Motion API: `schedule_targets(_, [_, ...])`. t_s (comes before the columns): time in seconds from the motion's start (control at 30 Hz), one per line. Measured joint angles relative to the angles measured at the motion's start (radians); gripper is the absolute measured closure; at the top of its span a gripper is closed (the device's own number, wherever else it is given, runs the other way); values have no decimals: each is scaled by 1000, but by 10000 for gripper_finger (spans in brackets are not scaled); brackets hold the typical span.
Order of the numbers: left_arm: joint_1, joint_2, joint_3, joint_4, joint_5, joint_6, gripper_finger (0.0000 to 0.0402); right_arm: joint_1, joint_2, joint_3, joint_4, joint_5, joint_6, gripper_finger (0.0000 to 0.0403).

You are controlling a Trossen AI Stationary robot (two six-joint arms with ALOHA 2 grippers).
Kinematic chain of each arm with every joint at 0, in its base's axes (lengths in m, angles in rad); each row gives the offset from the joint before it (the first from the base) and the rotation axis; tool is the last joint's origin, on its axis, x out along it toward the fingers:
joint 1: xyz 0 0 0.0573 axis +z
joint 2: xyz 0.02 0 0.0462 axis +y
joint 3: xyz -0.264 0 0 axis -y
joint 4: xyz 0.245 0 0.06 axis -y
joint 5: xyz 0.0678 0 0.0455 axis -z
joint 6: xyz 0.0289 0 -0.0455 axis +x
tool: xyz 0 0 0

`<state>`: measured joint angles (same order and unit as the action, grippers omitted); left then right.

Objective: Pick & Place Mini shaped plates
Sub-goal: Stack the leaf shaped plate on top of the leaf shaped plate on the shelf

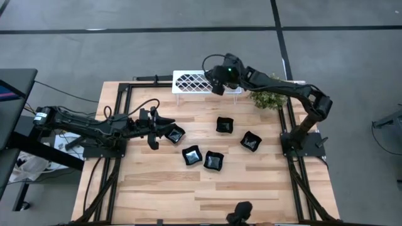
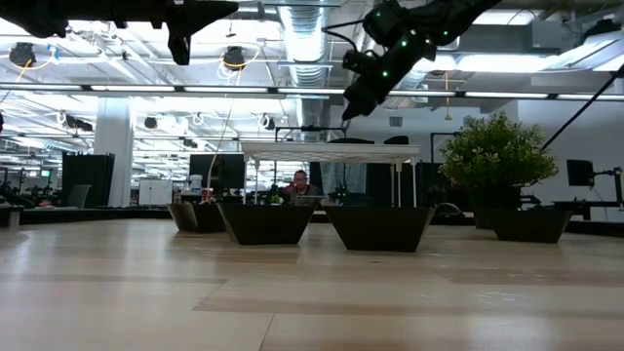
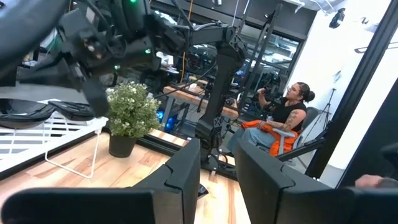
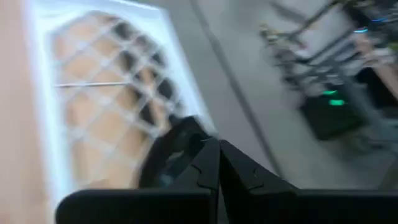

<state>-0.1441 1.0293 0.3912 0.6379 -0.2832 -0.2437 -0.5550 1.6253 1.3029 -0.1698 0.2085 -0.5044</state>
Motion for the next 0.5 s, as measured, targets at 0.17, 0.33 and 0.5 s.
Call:
schedule_targets(0.17, [0, 0, 0, 0, 0, 0, 300, -48, 2, 0, 77, 111, -6, 403])
schedule_targets(0.33, [0, 0, 0, 0, 0, 0, 300, -125, 2, 0, 165, 110, 61, 403])
schedule_targets(0.5, [0, 0, 0, 0, 0, 0, 300, -203, 17, -1, 283, 108, 84, 403])
